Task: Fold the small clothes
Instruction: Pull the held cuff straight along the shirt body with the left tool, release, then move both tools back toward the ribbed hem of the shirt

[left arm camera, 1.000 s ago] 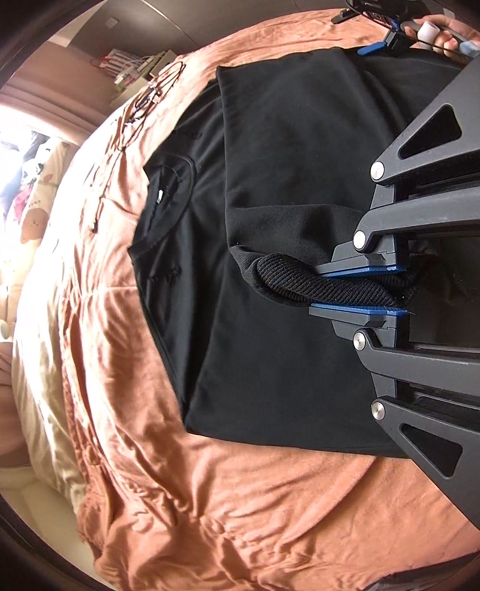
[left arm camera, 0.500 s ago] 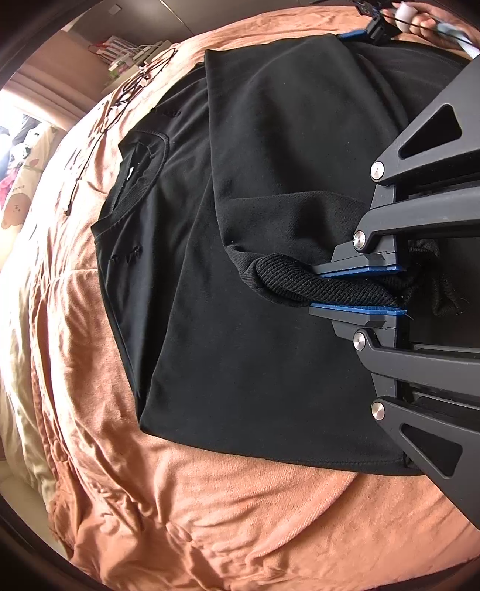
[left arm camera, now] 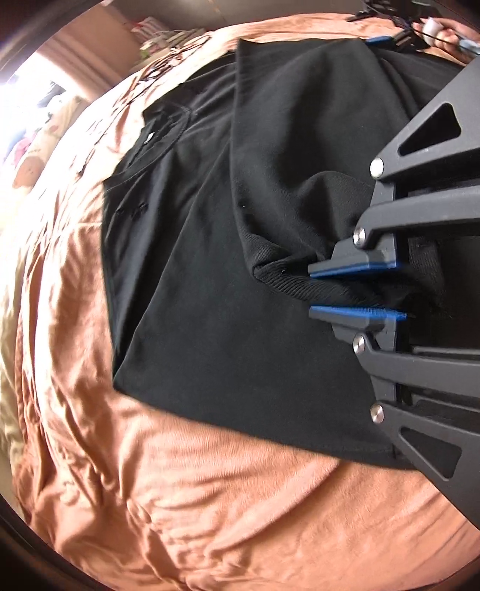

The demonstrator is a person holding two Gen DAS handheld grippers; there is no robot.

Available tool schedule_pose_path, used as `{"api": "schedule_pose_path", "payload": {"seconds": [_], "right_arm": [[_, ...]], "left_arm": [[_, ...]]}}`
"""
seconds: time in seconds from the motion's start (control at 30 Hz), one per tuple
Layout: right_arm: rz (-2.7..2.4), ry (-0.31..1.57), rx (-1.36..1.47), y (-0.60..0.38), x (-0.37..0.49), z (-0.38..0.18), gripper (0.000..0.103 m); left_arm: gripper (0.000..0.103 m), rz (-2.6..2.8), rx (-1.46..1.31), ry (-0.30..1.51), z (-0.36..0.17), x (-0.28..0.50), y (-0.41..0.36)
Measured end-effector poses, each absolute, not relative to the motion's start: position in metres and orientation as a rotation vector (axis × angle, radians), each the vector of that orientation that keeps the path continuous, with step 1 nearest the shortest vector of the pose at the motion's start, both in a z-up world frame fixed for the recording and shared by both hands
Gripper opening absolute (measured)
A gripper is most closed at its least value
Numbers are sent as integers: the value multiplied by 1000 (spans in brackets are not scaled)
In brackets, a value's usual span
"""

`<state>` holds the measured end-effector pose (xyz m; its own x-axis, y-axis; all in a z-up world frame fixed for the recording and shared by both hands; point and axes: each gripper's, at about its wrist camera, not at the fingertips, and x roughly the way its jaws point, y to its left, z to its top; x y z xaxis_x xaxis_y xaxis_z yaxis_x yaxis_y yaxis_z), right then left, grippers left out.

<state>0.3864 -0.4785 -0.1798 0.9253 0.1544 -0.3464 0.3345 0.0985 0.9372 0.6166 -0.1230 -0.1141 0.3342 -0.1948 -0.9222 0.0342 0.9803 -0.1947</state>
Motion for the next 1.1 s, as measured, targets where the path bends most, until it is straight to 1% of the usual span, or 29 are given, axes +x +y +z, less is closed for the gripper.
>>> {"api": "schedule_pose_path", "payload": {"seconds": [0.1,0.17,0.23,0.43,0.47,0.5,0.53,0.57,0.6,0.63,0.77,0.87,0.97,1.1], "right_arm": [[-178,425,1420,-478,386,-166,50],[-181,427,1386,-475,386,-155,50],[-169,429,1352,-471,390,-146,50],[-36,399,1276,-462,417,-138,50],[-30,410,1270,-463,421,-143,50],[-31,423,1261,-462,423,-147,50],[-37,441,1252,-461,429,-150,50],[-46,455,1246,-462,434,-152,50],[-54,469,1238,-462,437,-154,50],[-66,487,1226,-463,442,-157,50],[-144,569,1192,-467,442,-163,50],[-152,578,1185,-464,446,-157,50],[-160,596,1153,-459,450,-148,50],[-124,596,1143,-451,456,-138,50]], "left_arm": [[34,-147,-183,1203,-106,613,-113],[56,-147,-178,1190,-103,609,-110],[68,-152,-165,1180,-104,603,-110],[69,-160,-56,1217,-122,602,-125],[67,-149,-37,1215,-125,604,-127],[63,-150,-35,1210,-127,605,-128],[50,-159,-40,1209,-128,607,-129],[34,-172,-47,1216,-131,609,-129],[20,-189,-54,1224,-133,612,-130],[16,-203,-51,1227,-134,614,-133],[14,-159,-20,1203,-130,622,-133],[14,-61,-56,1204,-130,630,-114],[14,60,-14,1162,-123,632,-94],[14,0,-116,1152,-111,628,-72]]}}
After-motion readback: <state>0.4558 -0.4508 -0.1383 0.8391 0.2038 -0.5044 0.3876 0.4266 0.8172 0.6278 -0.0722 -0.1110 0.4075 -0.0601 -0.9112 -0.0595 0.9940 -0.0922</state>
